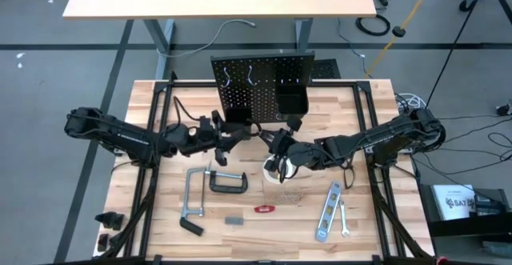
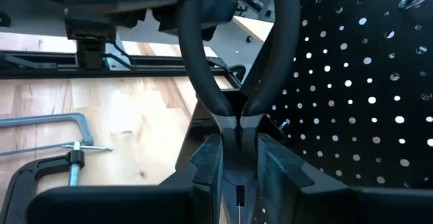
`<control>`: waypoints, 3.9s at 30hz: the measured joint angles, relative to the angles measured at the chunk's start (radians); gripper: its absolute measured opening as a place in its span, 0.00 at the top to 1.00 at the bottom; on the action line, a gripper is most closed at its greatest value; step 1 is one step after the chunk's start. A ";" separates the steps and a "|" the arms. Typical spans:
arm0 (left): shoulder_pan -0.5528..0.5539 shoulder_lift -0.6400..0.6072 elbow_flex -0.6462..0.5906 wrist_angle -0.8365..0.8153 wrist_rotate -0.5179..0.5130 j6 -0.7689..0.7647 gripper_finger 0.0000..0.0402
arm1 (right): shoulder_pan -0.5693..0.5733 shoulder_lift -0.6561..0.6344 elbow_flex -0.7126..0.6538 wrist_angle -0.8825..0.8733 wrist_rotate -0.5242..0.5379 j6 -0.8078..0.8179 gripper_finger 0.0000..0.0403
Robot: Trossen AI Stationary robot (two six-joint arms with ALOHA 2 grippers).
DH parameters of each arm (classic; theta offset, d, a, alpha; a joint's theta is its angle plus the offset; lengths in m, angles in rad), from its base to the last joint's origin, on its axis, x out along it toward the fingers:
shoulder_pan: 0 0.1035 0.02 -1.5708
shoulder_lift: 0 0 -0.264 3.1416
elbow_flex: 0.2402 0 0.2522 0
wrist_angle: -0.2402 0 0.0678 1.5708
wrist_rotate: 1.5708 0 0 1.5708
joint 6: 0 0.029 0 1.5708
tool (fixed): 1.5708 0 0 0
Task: Hang tools onto peg board
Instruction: Put the black pliers into the left black tool bin
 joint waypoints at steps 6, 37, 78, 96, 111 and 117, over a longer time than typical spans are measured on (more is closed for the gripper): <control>0.000 0.044 0.054 -0.035 -0.020 -0.001 0.60 | -0.006 0.000 0.000 0.000 0.001 0.007 0.85; 0.000 0.075 0.067 -0.062 -0.021 0.007 0.90 | -0.007 0.000 0.000 -0.003 0.006 0.002 0.83; 0.091 -0.323 0.067 -0.655 -0.144 0.214 0.90 | 0.061 0.000 -0.002 -0.144 0.004 0.139 0.57; 0.268 -0.367 0.067 -0.654 0.266 0.007 0.90 | 0.059 0.000 -0.002 -0.123 0.006 0.071 0.57; 0.267 -0.439 0.067 -0.568 0.441 -0.251 0.90 | 0.053 0.000 -0.002 0.076 -0.064 -0.656 0.57; 0.267 -0.439 0.067 -0.563 0.539 -0.342 0.90 | 0.053 0.000 -0.002 0.091 -0.126 -0.959 0.57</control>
